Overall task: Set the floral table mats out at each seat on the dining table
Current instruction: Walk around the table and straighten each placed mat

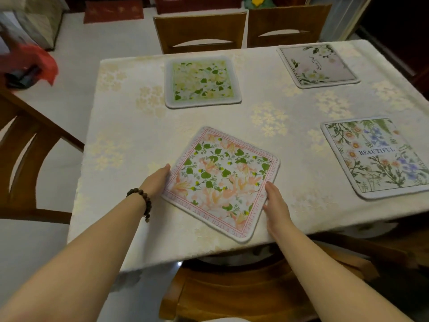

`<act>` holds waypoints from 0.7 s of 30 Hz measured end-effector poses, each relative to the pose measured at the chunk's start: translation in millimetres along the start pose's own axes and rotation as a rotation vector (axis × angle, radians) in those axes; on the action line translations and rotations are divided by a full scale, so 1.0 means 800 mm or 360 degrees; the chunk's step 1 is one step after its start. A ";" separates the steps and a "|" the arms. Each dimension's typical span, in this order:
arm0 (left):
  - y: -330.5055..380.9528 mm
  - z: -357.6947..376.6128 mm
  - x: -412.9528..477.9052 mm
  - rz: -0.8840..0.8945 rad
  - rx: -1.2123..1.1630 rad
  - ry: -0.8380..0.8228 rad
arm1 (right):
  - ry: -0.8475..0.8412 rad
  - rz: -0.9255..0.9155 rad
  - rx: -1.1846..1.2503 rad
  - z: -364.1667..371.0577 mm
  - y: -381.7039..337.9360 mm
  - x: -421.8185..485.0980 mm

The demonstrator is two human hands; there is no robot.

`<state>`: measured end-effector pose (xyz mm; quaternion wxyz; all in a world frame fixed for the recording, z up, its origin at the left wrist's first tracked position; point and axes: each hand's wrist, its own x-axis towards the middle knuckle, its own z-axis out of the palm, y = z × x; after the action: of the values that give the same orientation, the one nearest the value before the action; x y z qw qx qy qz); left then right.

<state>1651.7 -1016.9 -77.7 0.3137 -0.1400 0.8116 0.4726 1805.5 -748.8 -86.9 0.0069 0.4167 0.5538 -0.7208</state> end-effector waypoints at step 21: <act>-0.061 0.048 -0.098 -0.0167 -0.0643 -0.0018 | -0.0220 0.0001 -0.0430 -0.032 -0.070 0.070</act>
<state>1751.5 -1014.9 -74.3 0.3080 -0.2396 0.6901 0.6095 1757.9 -681.0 -78.0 0.1012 0.3616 0.6439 -0.6666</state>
